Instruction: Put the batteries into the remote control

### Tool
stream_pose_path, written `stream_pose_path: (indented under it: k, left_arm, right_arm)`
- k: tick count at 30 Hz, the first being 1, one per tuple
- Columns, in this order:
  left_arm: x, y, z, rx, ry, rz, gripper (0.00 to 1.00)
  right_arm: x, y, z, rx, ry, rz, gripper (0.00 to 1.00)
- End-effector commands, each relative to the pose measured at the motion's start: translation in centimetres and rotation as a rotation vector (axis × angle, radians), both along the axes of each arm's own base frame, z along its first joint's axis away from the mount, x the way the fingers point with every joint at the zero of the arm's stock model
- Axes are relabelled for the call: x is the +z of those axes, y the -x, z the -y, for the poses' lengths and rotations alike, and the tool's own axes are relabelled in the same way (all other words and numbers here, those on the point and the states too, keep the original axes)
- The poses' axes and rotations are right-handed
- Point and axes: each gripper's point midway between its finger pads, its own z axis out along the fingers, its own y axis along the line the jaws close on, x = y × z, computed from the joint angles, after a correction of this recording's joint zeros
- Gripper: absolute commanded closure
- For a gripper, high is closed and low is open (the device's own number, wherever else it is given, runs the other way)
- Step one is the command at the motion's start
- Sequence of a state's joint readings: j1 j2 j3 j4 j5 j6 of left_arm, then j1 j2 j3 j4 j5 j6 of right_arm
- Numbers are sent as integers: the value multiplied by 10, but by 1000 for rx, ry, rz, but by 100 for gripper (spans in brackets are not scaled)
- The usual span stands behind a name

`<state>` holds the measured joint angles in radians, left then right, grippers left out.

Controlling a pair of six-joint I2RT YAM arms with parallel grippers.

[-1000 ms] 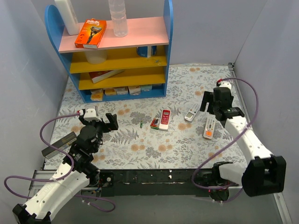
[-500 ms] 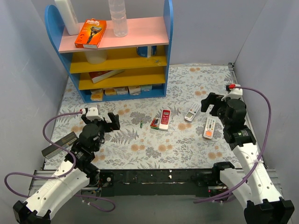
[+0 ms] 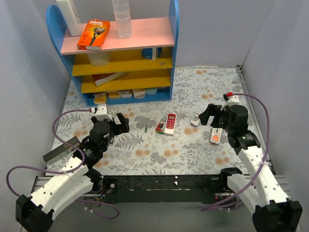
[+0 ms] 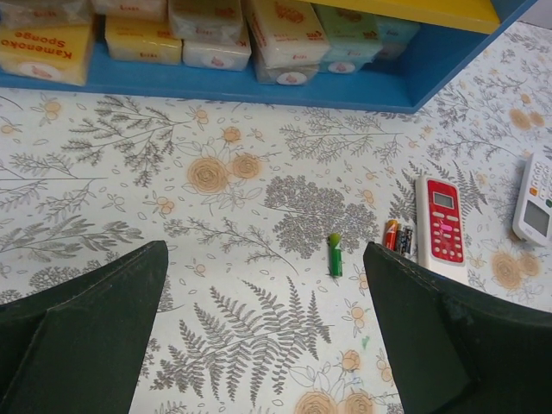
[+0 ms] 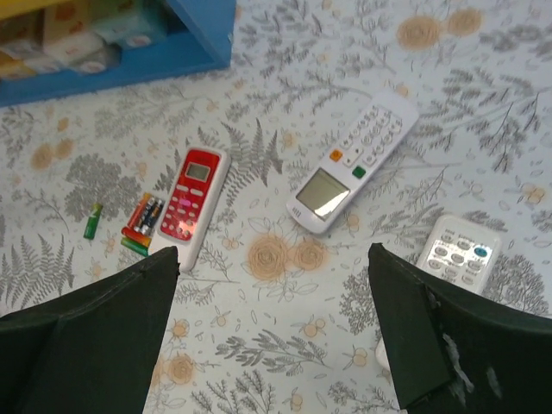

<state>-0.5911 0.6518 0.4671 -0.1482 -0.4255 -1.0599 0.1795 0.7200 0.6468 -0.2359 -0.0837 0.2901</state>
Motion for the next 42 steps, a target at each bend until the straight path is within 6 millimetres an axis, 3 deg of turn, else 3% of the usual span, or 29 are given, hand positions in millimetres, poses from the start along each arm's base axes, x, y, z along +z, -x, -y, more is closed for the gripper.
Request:
stream_pose_path:
  k: [1,8,10,14,19,28,33,37,42]
  left_arm:
    - [14,-3,15,-25,86,-28,2]
    - [-1,2,22,-37,106,-120,2]
    - [-9,3,22,-25,97,-164,2]
    - [-23,4,25,-19,98,-232,2]
    - [-29,5,33,-35,112,-282,2]
    - [-39,11,43,-73,139,-330,2]
    - [-40,14,46,-88,152,-343,2]
    - [-41,14,49,-99,166,-351,2]
    - [-38,16,57,-136,188,-352,2]
  right_arm:
    - [-21,-3,-5,-20,-37,-160,4]
    - [-67,-17,3,-107,29,-423,9]
    - [-67,-22,-1,-106,36,-444,9]
    - [-88,-29,1,-193,55,-536,9]
    - [-92,-49,1,-278,54,-542,6]
    - [-130,-80,-1,-385,114,-631,6]
    - [-149,-95,-10,-400,171,-662,13]
    - [-169,-90,-14,-416,248,-720,15]
    - [-175,-81,-16,-400,263,-727,33]
